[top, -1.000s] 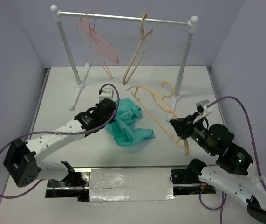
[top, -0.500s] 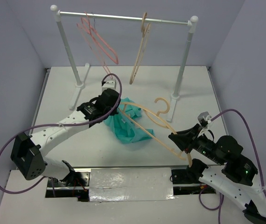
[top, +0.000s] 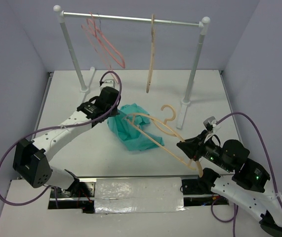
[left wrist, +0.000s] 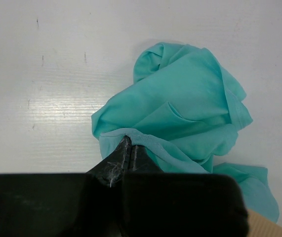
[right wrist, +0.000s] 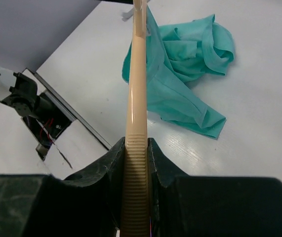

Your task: Place the t-shirt on the hanger

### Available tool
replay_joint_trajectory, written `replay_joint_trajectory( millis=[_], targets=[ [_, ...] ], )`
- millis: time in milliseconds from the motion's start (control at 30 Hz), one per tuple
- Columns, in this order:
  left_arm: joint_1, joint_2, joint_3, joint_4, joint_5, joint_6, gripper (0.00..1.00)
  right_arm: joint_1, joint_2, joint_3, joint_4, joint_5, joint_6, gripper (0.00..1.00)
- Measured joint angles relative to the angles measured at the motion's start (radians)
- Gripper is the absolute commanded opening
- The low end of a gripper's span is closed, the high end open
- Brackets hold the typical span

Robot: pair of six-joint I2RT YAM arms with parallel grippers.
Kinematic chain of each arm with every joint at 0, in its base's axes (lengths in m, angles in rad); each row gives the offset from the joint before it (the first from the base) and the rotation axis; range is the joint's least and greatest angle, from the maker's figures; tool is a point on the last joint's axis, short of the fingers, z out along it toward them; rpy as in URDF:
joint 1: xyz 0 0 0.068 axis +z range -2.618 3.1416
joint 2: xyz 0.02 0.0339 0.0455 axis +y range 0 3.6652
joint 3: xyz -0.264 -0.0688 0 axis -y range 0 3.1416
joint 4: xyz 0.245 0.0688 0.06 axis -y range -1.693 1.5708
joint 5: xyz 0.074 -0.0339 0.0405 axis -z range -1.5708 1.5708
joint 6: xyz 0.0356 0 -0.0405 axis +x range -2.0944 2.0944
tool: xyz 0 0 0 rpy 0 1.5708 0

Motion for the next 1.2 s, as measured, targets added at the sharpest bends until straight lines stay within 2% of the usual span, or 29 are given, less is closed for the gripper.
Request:
replay_joint_trajectory(
  millis=[333,700,867,1200],
  targets=[
    [0.015,-0.024,0.006,0.002,0.05,-0.001,0.0,0.003,0.034,0.0,-0.019,0.006,0.003,0.0],
    [0.015,-0.07,0.006,0.008,0.12,-0.003,0.0,0.021,0.184,0.002,0.048,-0.014,0.014,0.0],
    [0.014,-0.085,0.005,0.002,0.129,-0.003,0.0,0.047,0.193,0.001,0.112,0.05,0.014,0.0],
    [0.008,-0.145,0.005,-0.035,0.138,-0.003,0.0,0.123,0.273,0.041,0.116,0.21,-0.004,0.0]
  ],
)
